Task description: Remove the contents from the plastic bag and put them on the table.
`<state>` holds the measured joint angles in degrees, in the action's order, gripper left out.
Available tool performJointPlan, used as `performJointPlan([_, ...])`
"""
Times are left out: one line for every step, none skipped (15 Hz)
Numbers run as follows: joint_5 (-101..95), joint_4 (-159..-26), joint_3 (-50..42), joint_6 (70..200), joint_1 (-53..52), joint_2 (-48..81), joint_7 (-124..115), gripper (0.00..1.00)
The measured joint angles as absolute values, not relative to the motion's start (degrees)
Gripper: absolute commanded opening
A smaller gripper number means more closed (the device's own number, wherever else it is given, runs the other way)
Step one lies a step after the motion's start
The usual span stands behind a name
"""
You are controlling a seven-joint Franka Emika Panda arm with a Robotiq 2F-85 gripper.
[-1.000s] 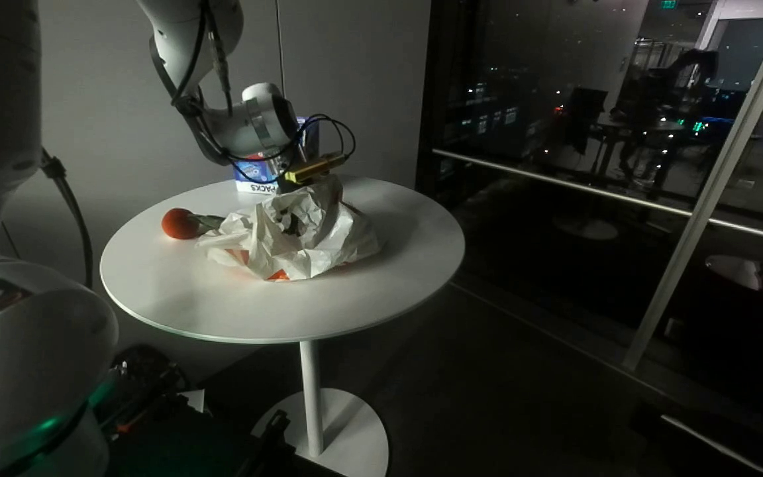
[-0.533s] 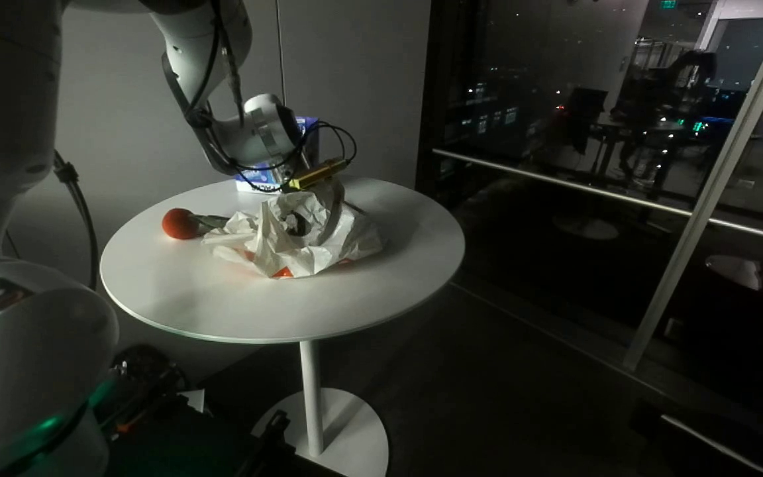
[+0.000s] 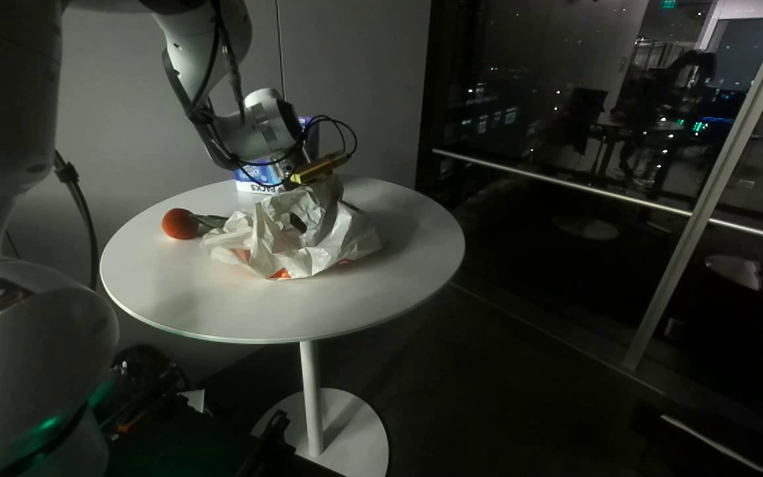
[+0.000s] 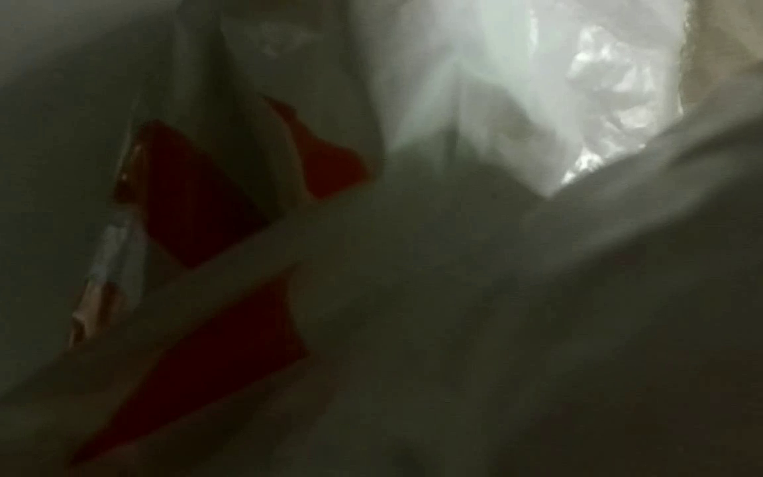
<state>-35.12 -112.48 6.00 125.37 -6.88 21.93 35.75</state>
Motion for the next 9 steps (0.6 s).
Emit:
performJointPlan([-35.12,-112.40,6.00,125.37,-6.85,21.93,35.75,0.04])
performJointPlan([-35.11,-112.33,6.00,125.37,-6.81,21.93,35.75,0.07])
performJointPlan([-35.04,-112.32,6.00,125.37,-6.76,21.93,35.75,0.07])
performJointPlan([-34.87,-112.30,6.00,125.37,-6.71,21.93,35.77,0.07])
performJointPlan([-34.58,-112.23,6.00,125.30,-6.67,21.93,35.79,0.07])
performJointPlan([-34.09,-112.12,6.00,125.10,-6.63,21.88,35.88,0.07])
performJointPlan([-33.30,-112.05,6.03,124.82,-6.56,21.72,36.13,0.07])
performJointPlan([-32.26,-112.00,6.08,124.28,-6.48,21.37,36.61,0.07])
performJointPlan([-31.18,-112.00,6.13,123.13,-6.44,20.81,37.05,0.06])
